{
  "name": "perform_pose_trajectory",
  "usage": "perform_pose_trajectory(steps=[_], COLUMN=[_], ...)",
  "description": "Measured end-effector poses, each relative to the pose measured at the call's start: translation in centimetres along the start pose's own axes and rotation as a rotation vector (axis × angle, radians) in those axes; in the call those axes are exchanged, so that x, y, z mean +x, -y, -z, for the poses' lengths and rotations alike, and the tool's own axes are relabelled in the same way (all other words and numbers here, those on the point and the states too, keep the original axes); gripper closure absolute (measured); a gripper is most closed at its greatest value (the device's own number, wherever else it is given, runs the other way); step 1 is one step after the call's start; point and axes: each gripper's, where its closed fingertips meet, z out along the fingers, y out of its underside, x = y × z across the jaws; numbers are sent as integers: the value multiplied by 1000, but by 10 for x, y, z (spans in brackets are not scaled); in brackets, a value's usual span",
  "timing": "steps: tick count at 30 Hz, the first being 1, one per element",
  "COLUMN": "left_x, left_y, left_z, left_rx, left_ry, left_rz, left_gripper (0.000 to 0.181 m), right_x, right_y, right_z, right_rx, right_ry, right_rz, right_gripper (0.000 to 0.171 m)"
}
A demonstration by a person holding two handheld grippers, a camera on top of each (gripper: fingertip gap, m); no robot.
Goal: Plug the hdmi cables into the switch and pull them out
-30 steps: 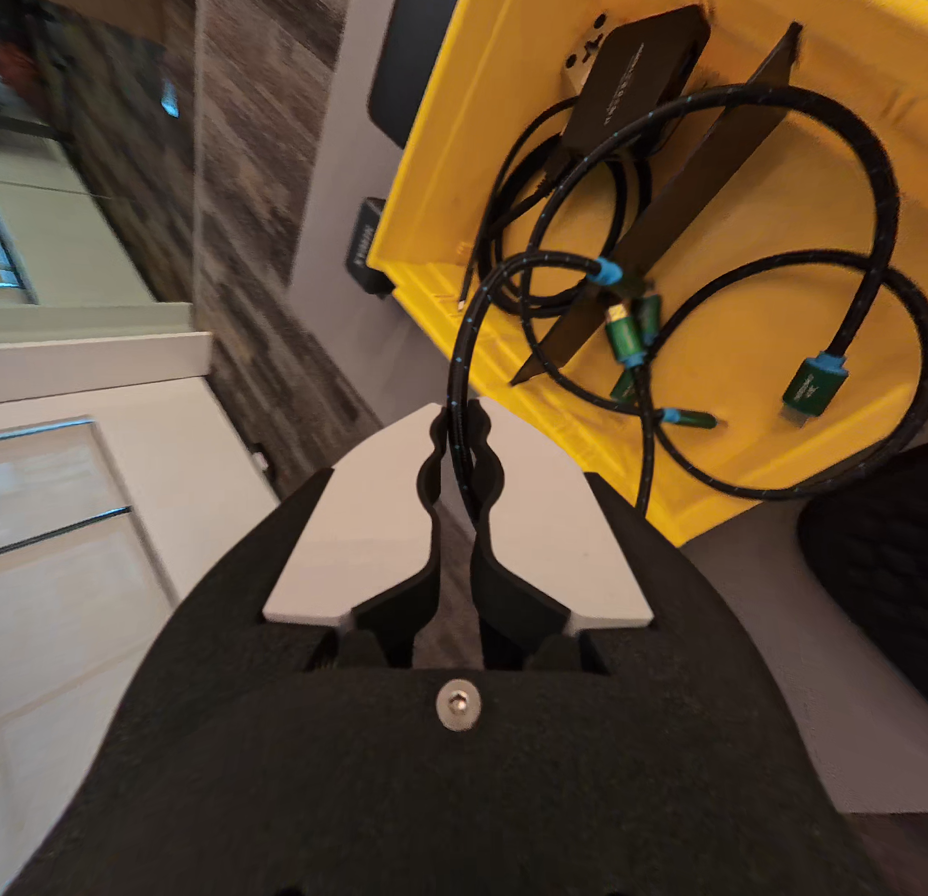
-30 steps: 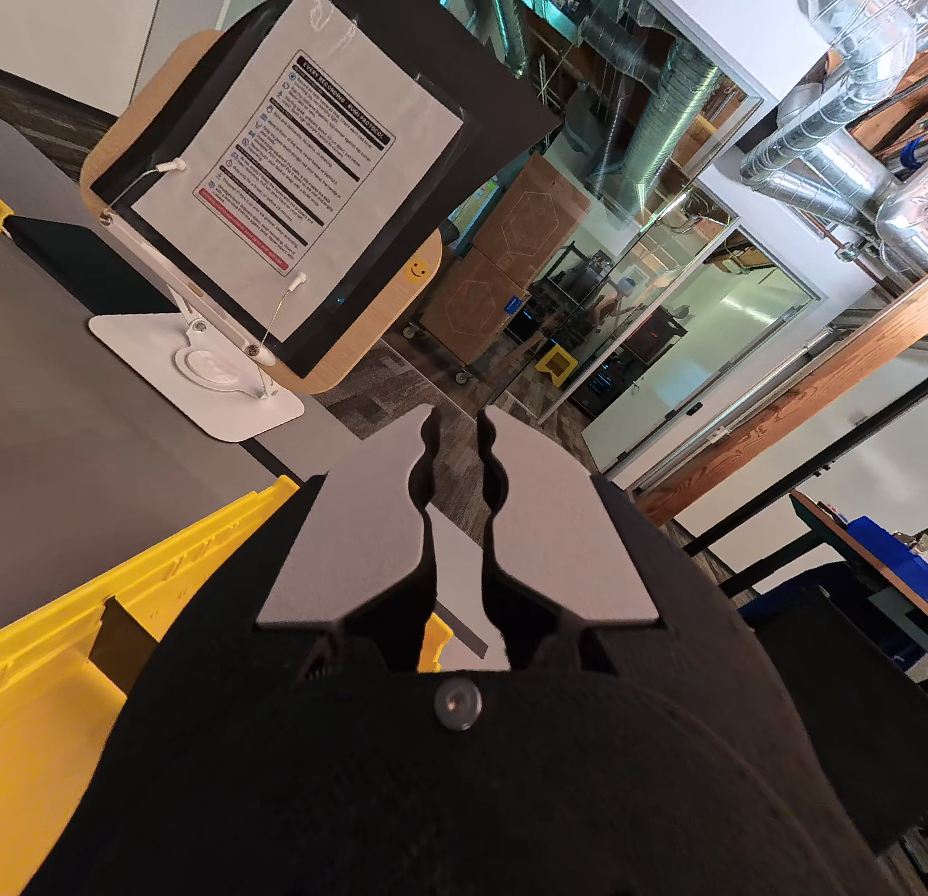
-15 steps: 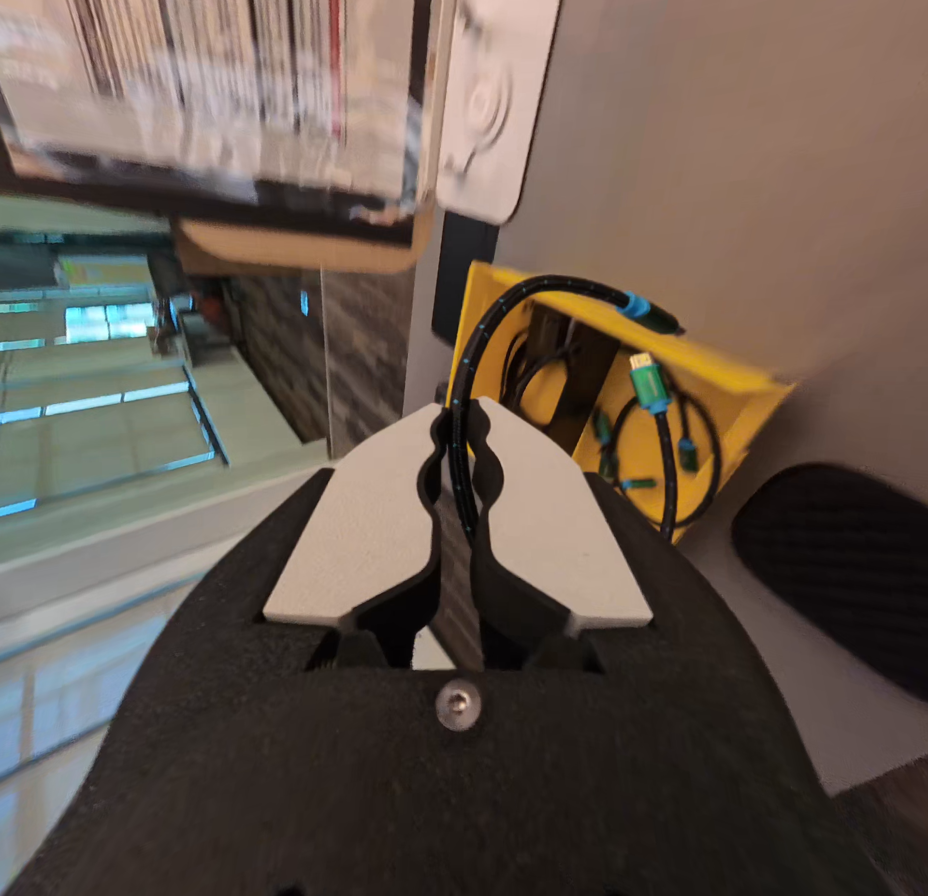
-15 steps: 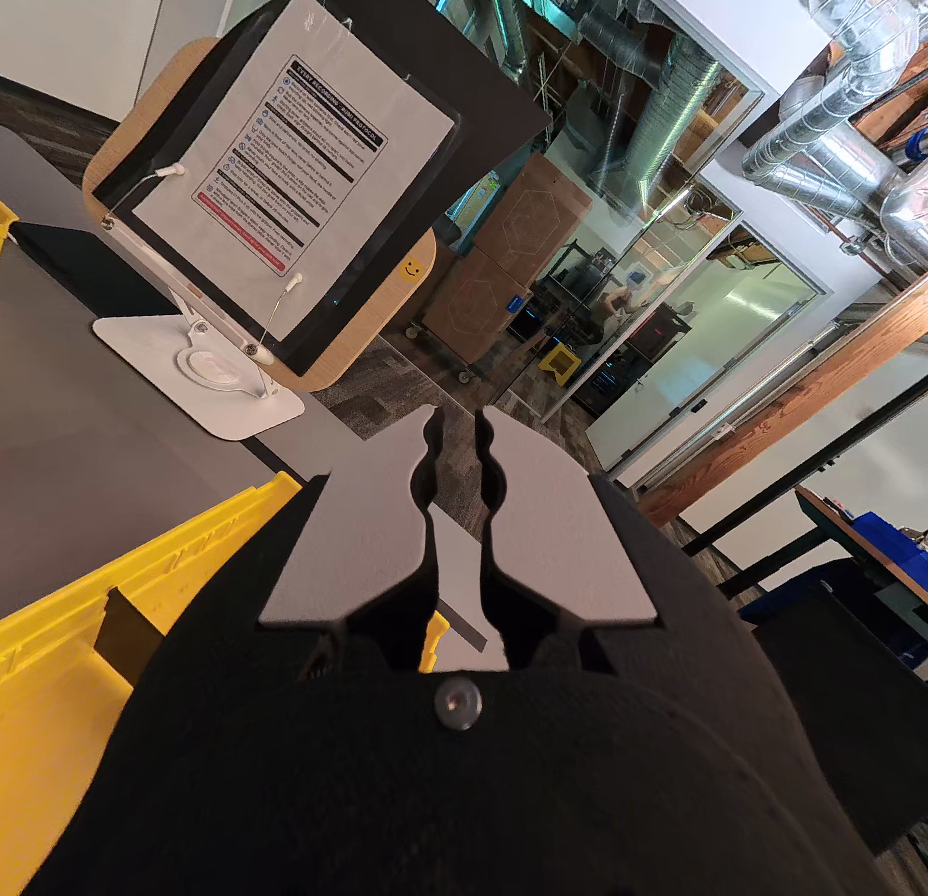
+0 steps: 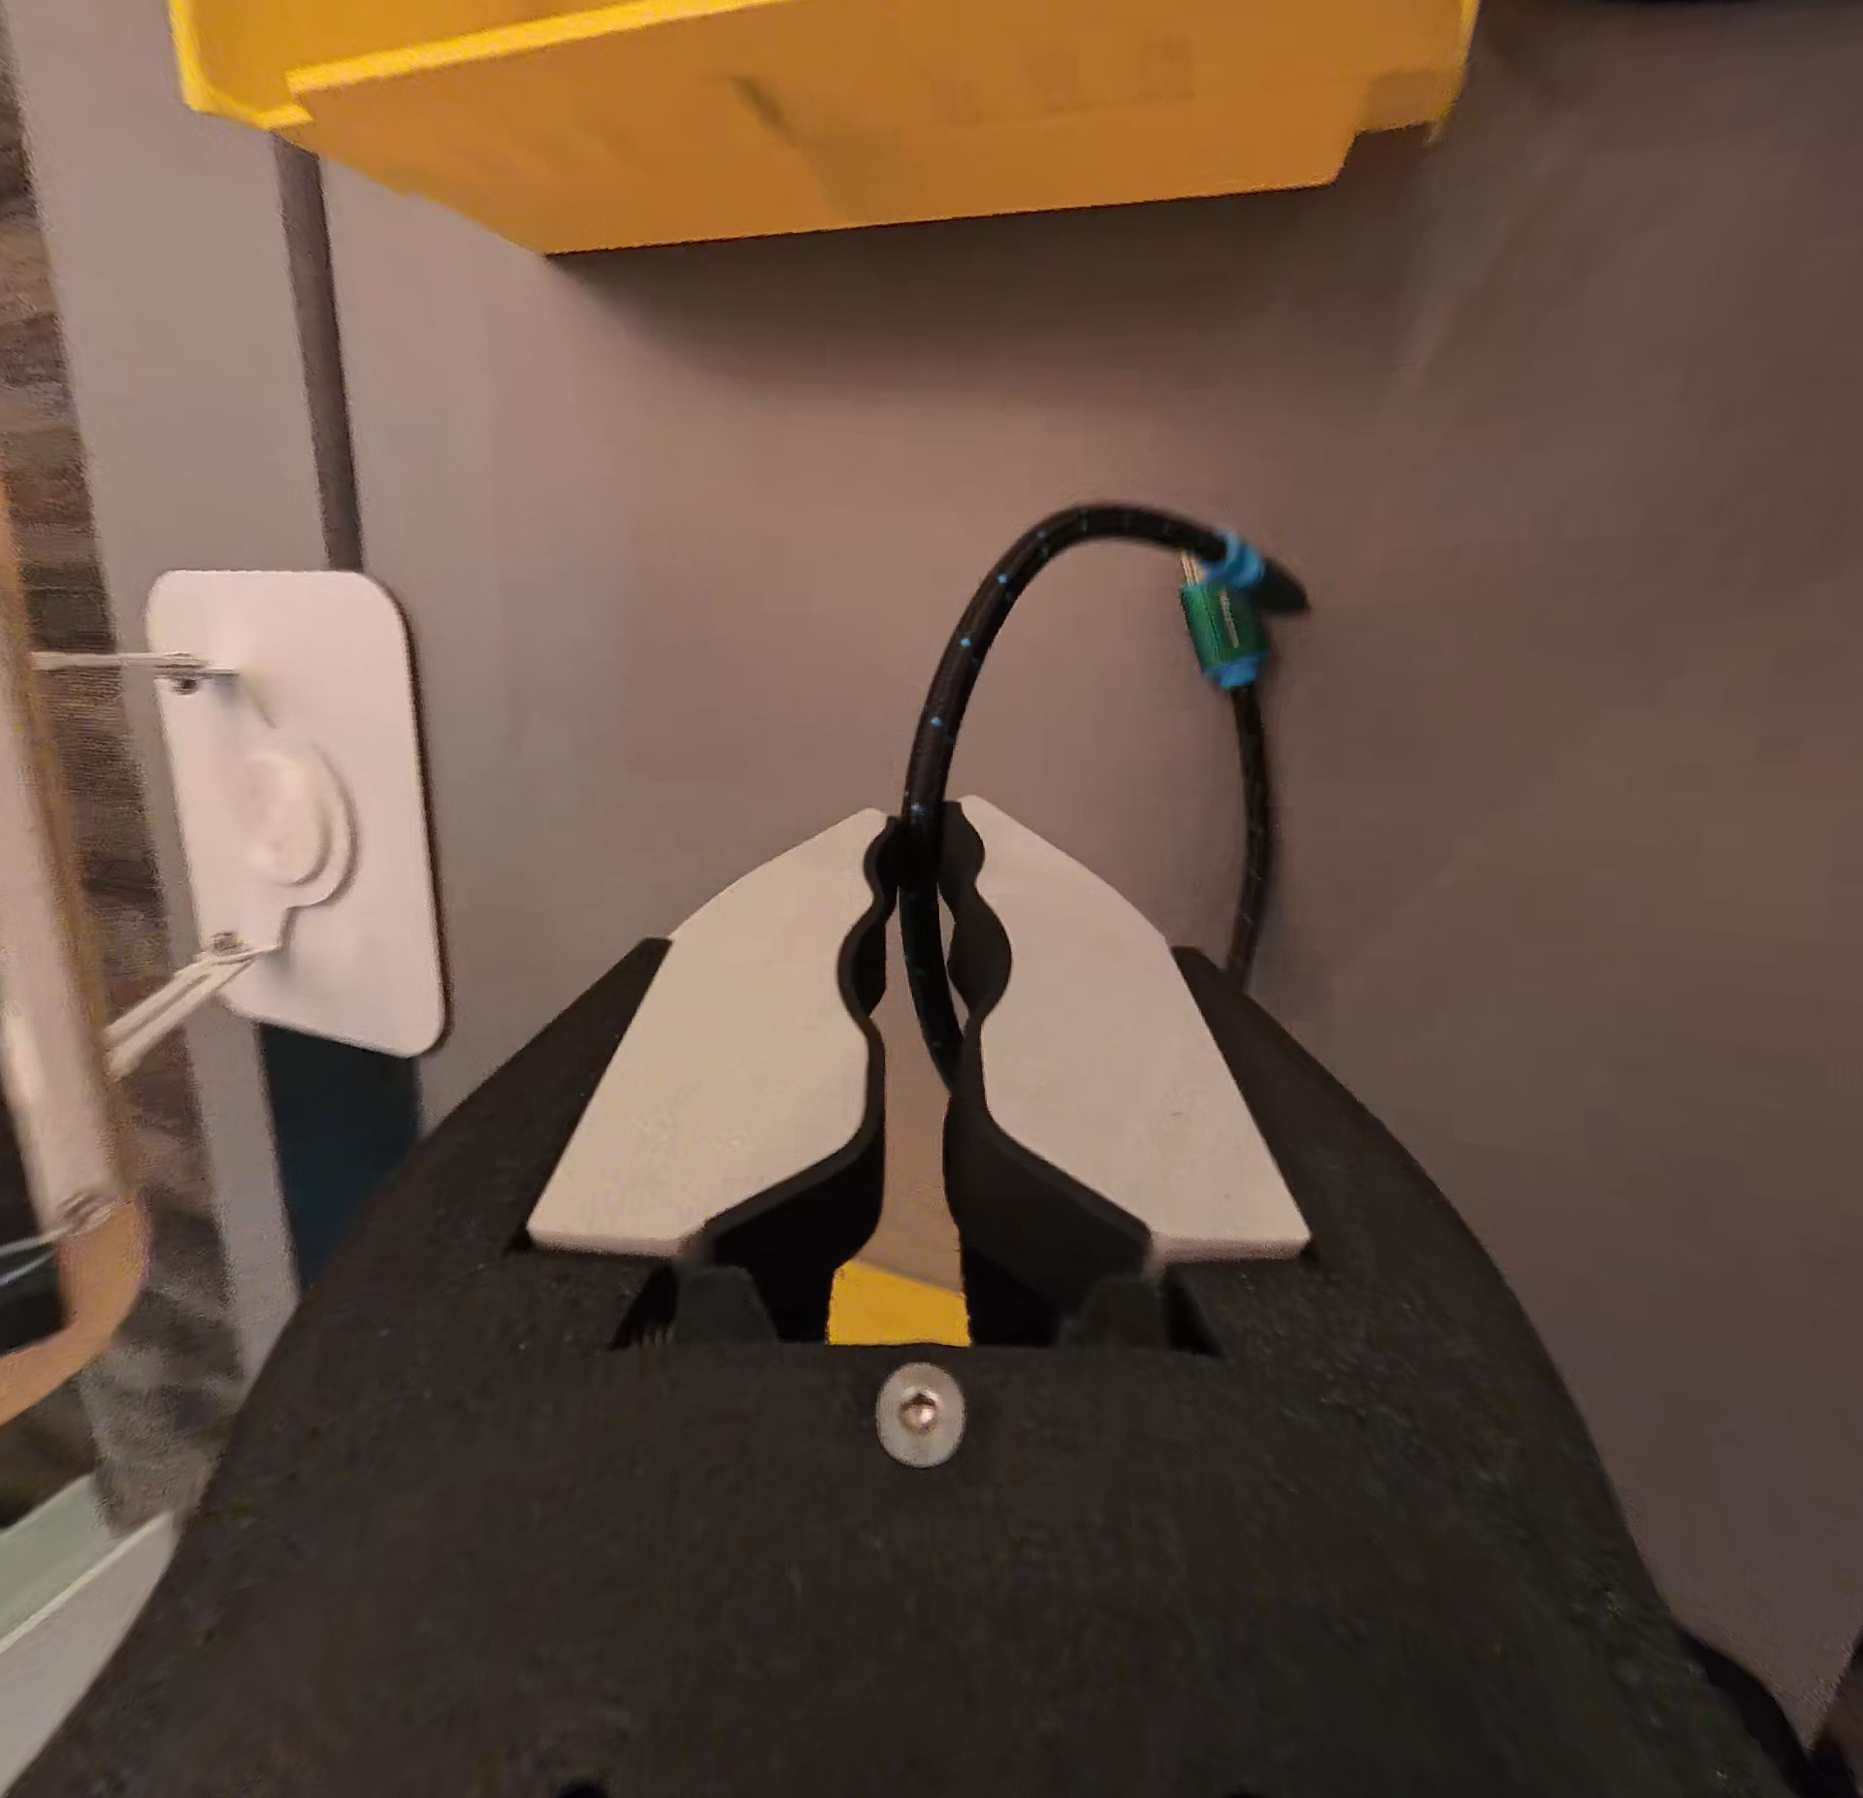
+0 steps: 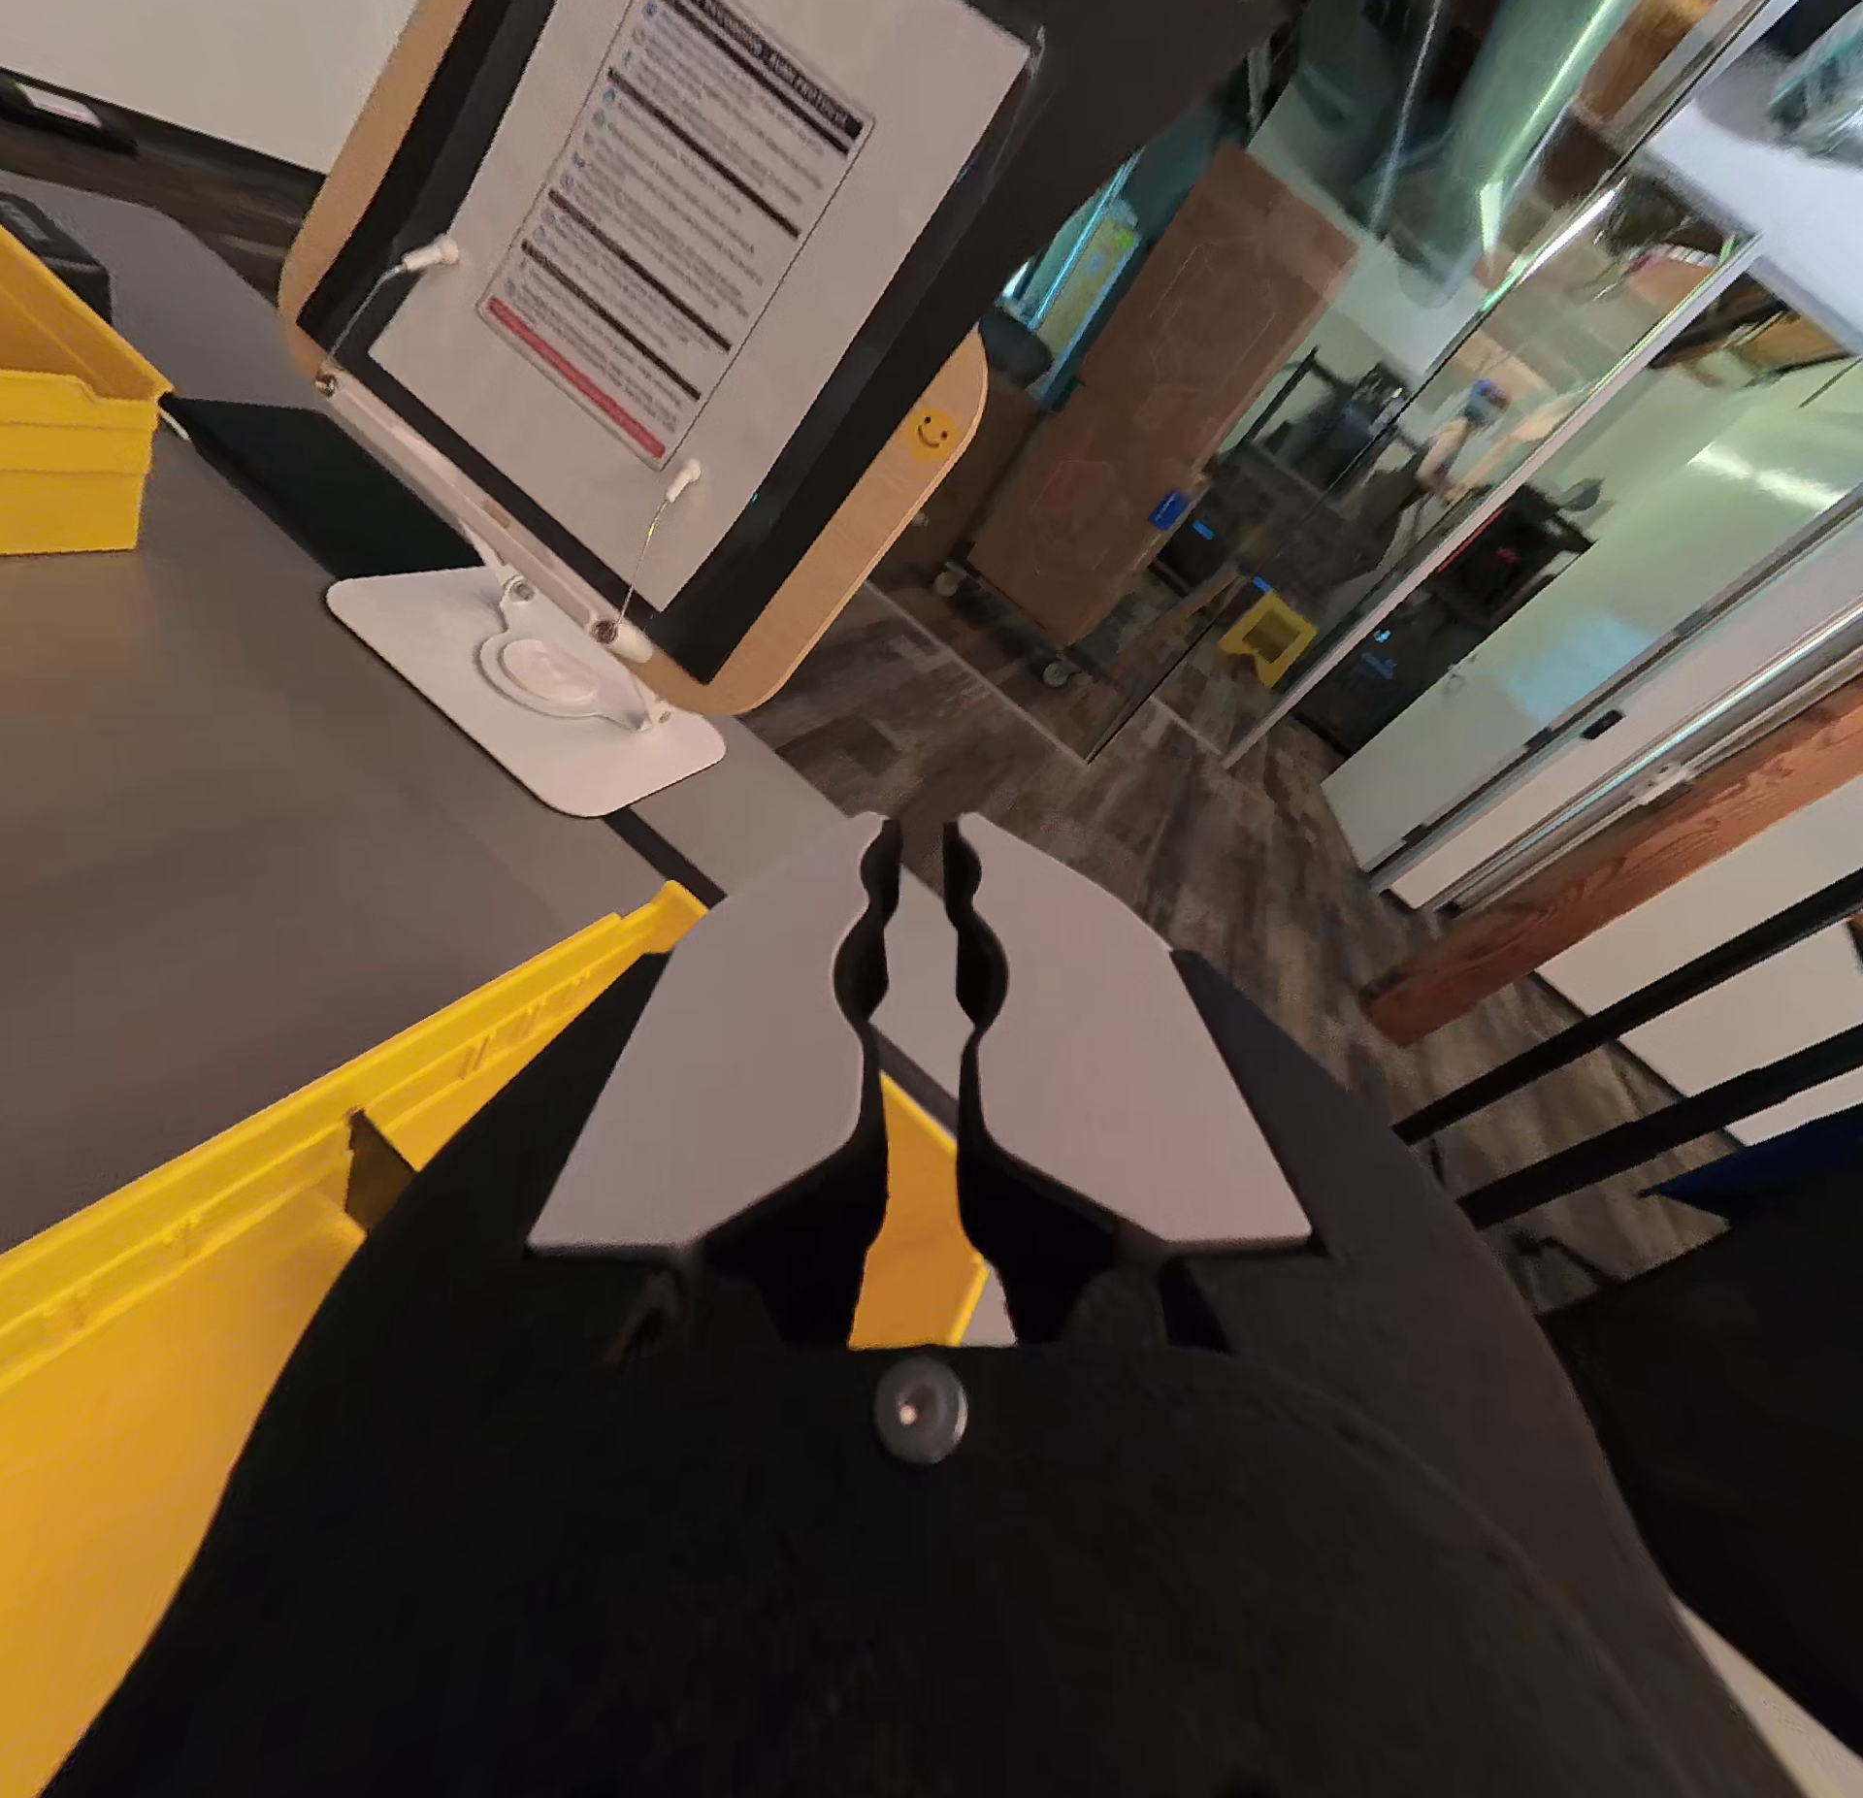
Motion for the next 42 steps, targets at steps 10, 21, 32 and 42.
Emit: perform_pose_trajectory(steps=[10,21,32,42], left_x=[-10,-14,-152,-144], left_y=[2,-25,-170,-289], left_z=[-94,-108,65,11], left_rx=[30,-55,-109,-303], left_ry=[-301,-266,70,-175], left_rz=[269,213,396,485], left_gripper=[175,141,150,144], right_x=[-9,4,6,-18], right_y=[-26,-30,-22,-52], right_z=[-21,-13,-9,-40], right_rx=[-133,-127,-118,-288], right_ry=[58,34,4,41], right_rz=[-66,-90,-43,79], right_gripper=[168,168,168,166])
